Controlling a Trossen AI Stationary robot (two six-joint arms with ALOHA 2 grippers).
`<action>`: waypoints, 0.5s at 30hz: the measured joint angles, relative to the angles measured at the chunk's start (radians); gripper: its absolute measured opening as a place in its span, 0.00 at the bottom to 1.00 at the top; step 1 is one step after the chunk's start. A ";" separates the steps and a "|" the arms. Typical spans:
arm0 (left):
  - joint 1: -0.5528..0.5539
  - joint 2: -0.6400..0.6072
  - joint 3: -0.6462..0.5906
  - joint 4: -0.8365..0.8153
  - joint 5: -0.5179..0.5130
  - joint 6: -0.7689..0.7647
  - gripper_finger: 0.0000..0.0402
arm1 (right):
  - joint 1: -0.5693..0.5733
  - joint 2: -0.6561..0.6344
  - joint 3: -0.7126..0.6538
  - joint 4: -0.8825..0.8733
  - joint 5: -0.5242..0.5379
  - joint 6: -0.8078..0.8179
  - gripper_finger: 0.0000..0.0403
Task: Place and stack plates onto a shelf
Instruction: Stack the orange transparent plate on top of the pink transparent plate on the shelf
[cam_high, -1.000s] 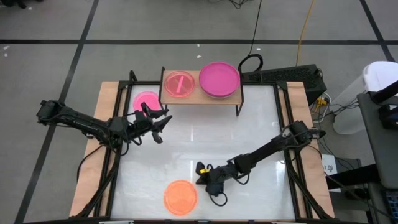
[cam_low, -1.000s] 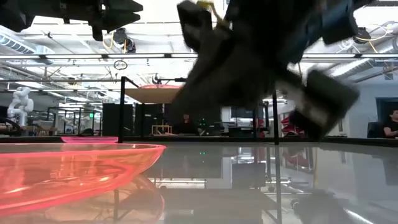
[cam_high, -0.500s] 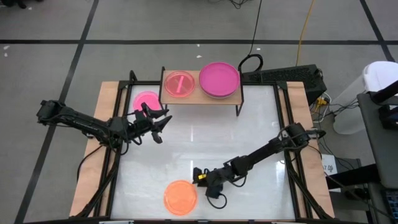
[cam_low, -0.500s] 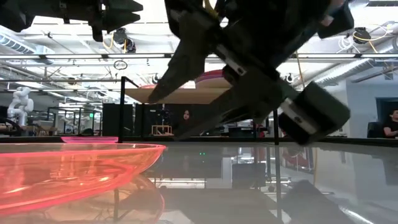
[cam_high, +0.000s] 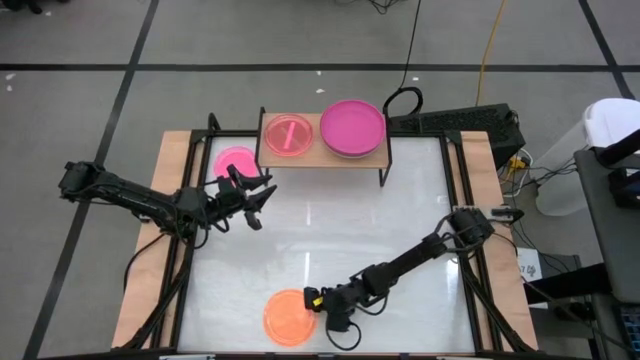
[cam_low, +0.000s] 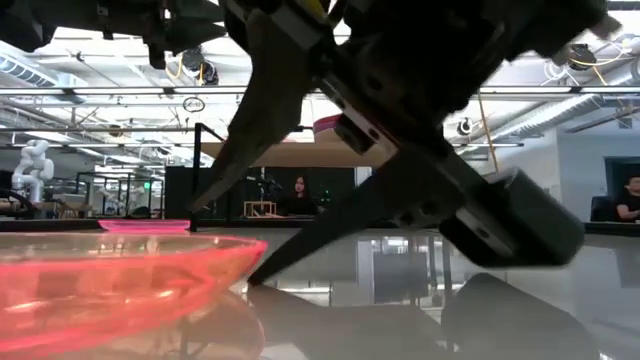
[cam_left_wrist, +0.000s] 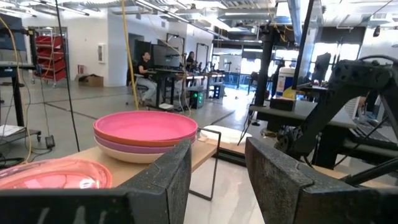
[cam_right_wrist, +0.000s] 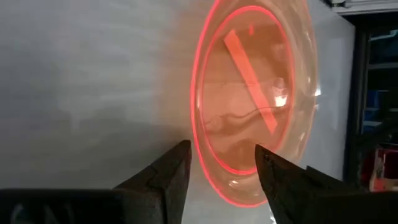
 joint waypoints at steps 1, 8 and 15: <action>0.000 0.000 0.000 -0.002 0.000 -0.003 0.39 | 0.000 0.010 0.006 -0.001 0.003 0.004 0.41; 0.000 0.000 0.000 -0.013 0.000 -0.005 0.39 | -0.002 0.015 0.009 -0.012 0.007 0.028 0.32; 0.000 0.000 0.000 -0.013 0.000 -0.012 0.39 | -0.004 0.016 0.008 -0.039 -0.018 0.078 0.02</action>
